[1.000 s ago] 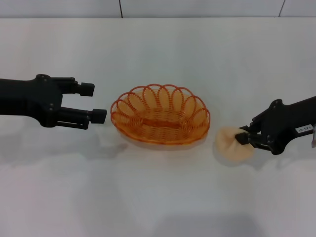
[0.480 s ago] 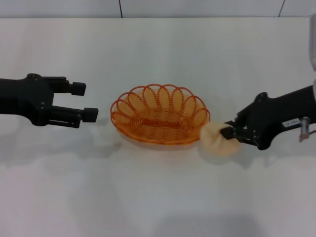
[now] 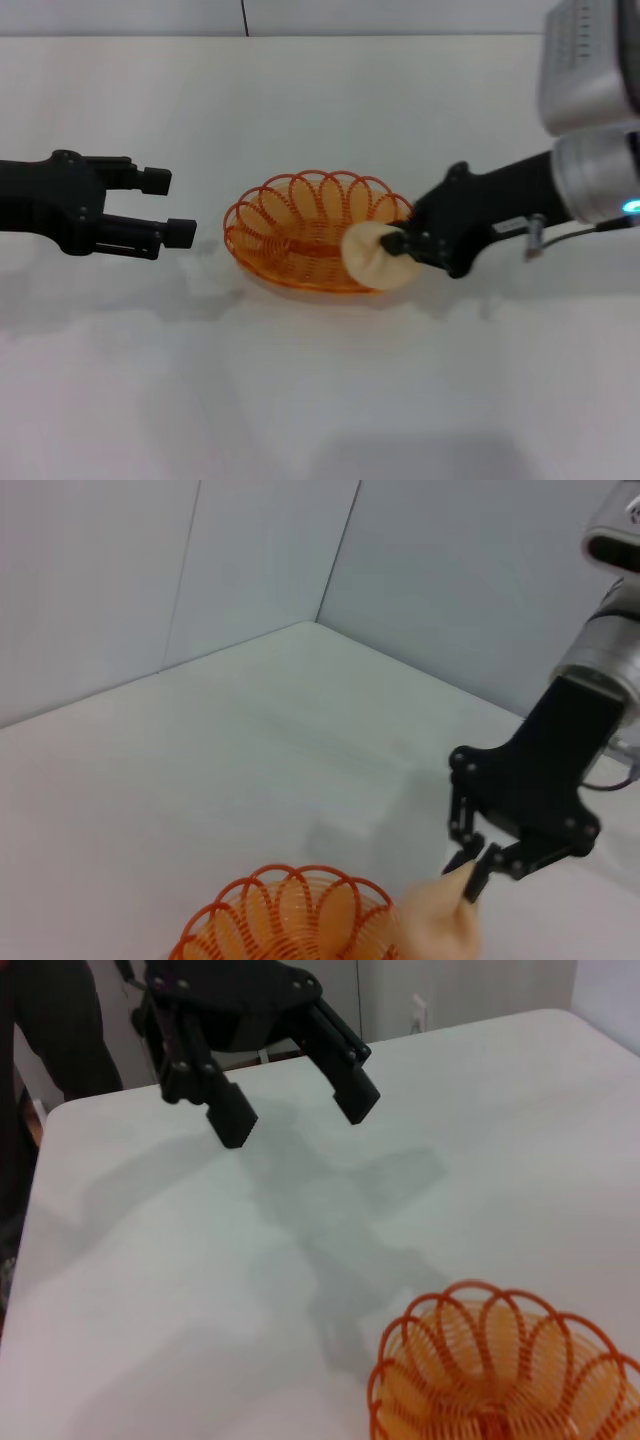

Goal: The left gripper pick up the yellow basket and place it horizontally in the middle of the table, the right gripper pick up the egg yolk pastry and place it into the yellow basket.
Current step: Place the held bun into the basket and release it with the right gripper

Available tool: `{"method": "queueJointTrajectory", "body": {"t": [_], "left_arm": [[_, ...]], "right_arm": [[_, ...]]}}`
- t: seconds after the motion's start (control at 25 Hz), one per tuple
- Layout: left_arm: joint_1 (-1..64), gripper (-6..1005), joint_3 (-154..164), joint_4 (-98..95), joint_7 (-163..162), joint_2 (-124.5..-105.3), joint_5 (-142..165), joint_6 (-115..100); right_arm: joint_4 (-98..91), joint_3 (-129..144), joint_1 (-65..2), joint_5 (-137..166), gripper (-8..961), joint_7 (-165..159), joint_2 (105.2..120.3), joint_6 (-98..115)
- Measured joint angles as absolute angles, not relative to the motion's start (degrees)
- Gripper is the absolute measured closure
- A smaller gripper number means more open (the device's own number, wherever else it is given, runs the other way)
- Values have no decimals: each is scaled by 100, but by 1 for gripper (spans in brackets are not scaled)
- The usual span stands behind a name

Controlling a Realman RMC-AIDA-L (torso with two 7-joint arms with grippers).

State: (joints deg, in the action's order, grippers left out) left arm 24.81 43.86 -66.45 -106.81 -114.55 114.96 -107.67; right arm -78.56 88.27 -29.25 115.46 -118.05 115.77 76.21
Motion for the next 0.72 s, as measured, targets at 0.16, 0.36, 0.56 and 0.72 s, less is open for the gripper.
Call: {"method": "queueJointTrajectory", "body": {"t": [0.16, 0.36, 0.56, 0.72], "left_arm": [[2484, 135, 4386, -6645, -10679, -11456, 11496, -10765], [2499, 135, 4385, -6645, -10676, -11459, 11496, -10754], [2535, 135, 4387, -6645, -10675, -11469, 11496, -10744], [2541, 135, 4386, -6645, -10680, -11478, 11496, -10741]], "right_arm": [[-7721, 9118, -3025, 11512, 911, -11757, 11579, 7197], [-7450, 9286, -3165, 11395, 912, -11590, 11589, 6728], [-7203, 9364, -3261, 11319, 913, -11490, 11597, 6400], [-6938, 9453, -3374, 11306, 913, -11465, 11597, 6153]]}}
